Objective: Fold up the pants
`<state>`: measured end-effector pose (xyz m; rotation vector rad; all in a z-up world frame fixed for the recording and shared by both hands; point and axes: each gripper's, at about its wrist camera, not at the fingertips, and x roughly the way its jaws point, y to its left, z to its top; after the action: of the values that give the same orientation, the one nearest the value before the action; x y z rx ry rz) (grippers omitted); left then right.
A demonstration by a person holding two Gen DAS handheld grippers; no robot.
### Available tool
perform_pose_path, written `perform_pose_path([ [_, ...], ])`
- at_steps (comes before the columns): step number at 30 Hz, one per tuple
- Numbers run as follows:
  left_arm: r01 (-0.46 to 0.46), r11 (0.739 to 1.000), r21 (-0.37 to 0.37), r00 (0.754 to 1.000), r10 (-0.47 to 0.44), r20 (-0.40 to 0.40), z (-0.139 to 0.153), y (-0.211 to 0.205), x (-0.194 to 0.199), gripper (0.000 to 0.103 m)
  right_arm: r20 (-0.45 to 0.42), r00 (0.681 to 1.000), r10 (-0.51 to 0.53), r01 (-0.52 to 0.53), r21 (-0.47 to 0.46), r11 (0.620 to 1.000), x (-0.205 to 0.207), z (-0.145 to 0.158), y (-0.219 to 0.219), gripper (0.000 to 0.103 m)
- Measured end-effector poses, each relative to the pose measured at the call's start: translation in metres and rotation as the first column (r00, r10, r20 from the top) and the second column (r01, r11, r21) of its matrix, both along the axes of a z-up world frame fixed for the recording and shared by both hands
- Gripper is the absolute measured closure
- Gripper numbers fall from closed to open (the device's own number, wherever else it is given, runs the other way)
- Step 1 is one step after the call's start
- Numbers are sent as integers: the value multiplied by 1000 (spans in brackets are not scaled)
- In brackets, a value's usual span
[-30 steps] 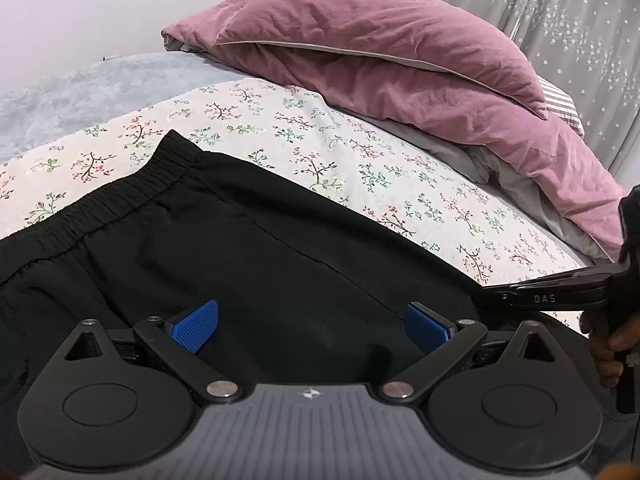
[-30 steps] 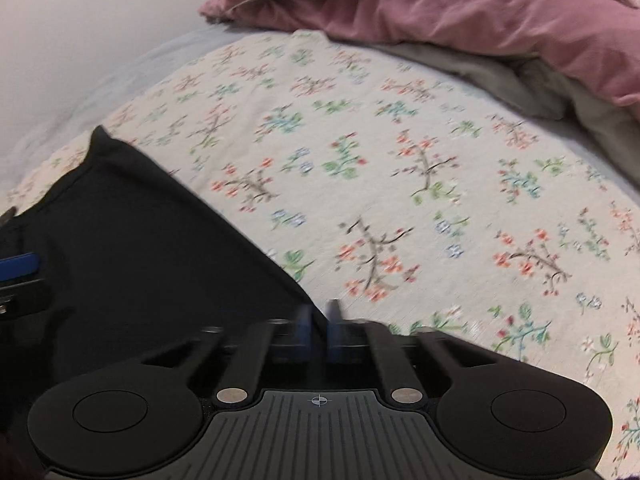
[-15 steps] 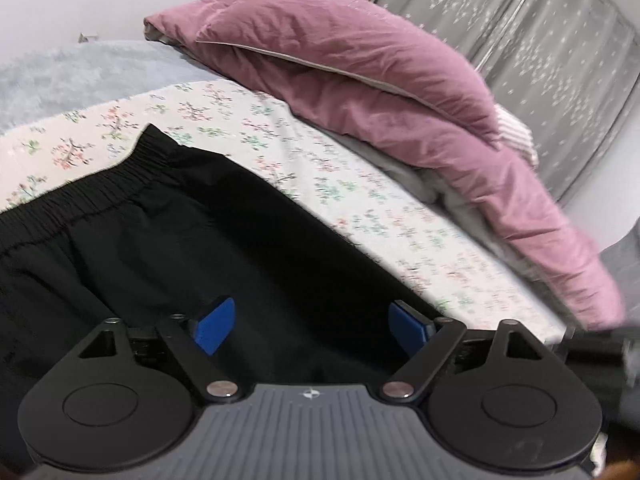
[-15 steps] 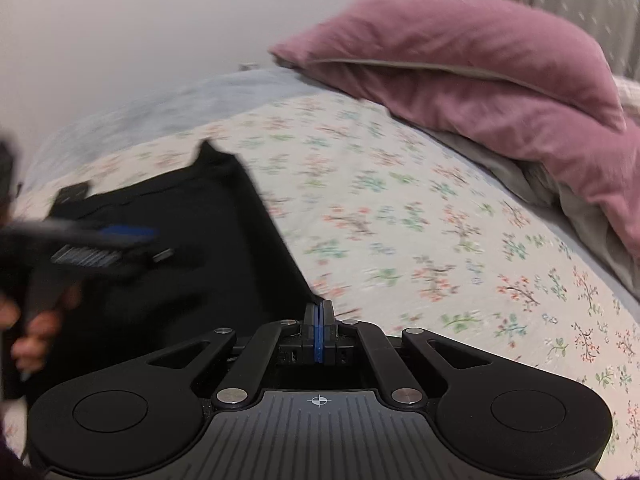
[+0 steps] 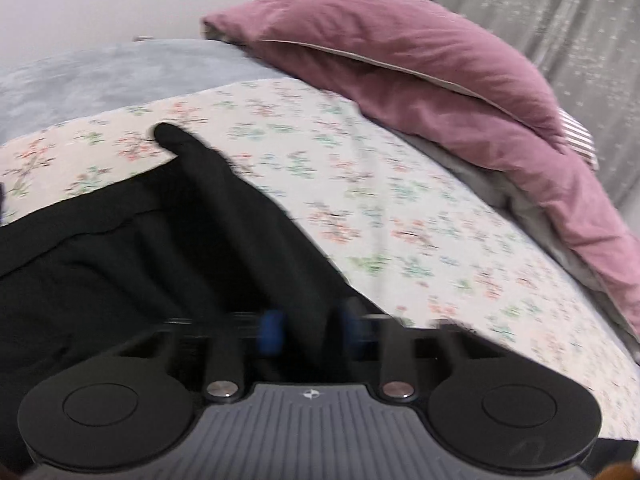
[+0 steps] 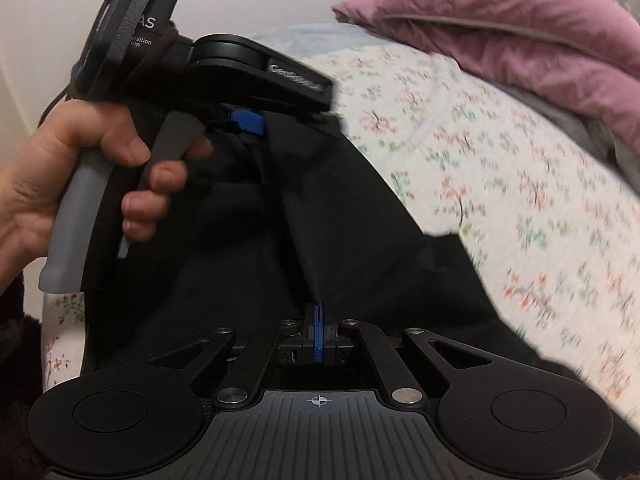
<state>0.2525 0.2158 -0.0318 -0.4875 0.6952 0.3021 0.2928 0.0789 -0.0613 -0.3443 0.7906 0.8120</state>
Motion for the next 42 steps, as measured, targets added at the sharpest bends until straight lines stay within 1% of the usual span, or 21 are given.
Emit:
perform_pose_path([
  [1, -3, 1000, -8, 1000, 3, -5, -2, 3, 0, 85, -5, 1000, -20, 20, 16, 1000, 1, -1, -3, 102],
  [3, 1, 1000, -31, 1000, -2, -7, -2, 7, -1, 86, -17, 997, -69, 70, 53, 996, 0, 4, -13, 96],
  [4, 13, 1000, -23, 1000, -13, -6, -1, 7, -1, 86, -17, 996, -90, 91, 66, 994, -1, 8, -22, 96],
  [5, 19, 1000, -15, 1000, -19, -3, 0, 7, -2, 86, -21, 994, -111, 113, 80, 990, -3, 11, -31, 91],
  [6, 21, 1000, -14, 1000, -21, -1, 1, 7, -3, 85, -34, 989, -146, 149, 95, 984, -4, 14, -44, 81],
  [7, 25, 1000, -16, 1000, -25, 0, 2, 7, -3, 85, -49, 981, -186, 190, 106, 976, -4, 17, -58, 75],
  [8, 29, 999, -18, 1000, -29, 0, 1, 7, -4, 84, -60, 971, -232, 238, 117, 964, -4, 18, -76, 64],
  [9, 34, 999, -24, 999, -34, 0, 0, 9, -6, 82, -68, 959, -277, 283, 127, 951, -6, 19, -95, 56],
  [10, 38, 999, -30, 999, -38, -2, -1, 10, -6, 78, -71, 944, -322, 329, 133, 935, -6, 19, -115, 55],
  [11, 42, 999, -35, 999, -42, 1, -2, 11, -7, 76, -75, 924, -376, 383, 134, 914, -7, 18, -136, 55],
  [13, 42, 998, -36, 999, -42, 9, -2, 12, -7, 66, -96, 868, -487, 496, 124, 859, -8, 15, -178, 55],
  [17, 30, 999, -45, 999, -29, 27, -1, 17, -9, 63, -115, 734, -670, 679, 100, 727, -15, 7, -262, 55],
  [21, 12, 997, -81, 999, -9, 35, -2, 21, -8, 63, -195, 595, -780, 804, 148, 576, -19, -1, -336, 55],
  [23, 3, 997, -72, 1000, -1, 30, -3, 21, -7, 64, -276, 528, -803, 849, 203, 488, -19, -5, -367, 55],
  [26, -19, 999, -51, 1000, 20, 17, -4, 21, -6, 65, -397, 463, -792, 884, 277, 377, -20, -18, -412, 55],
  [28, -30, 998, -61, 999, 31, 18, -4, 23, -4, 65, -452, 426, -784, 901, 288, 323, -14, -29, -426, 54],
  [32, -52, 996, -73, 998, 54, 25, -4, 28, -3, 65, -526, 368, -767, 927, 273, 258, -6, -50, -432, 54],
  [34, -67, 995, -79, 997, 69, 28, -5, 32, -2, 65, -544, 350, -763, 932, 287, 223, -6, -54, -432, 54],
  [36, -83, 993, -87, 996, 86, 30, -7, 35, -2, 65, -569, 321, -757, 941, 283, 186, -7, -54, -432, 54],
  [40, -92, 989, -113, 994, 98, 48, -9, 42, 1, 65, -591, 302, -748, 943, 298, 145, -10, -58, -435, 54],
  [42, -93, 989, -113, 993, 101, 64, -10, 43, 1, 65, -605, 290, -741, 940, 324, 104, -11, -61, -442, 54],
])
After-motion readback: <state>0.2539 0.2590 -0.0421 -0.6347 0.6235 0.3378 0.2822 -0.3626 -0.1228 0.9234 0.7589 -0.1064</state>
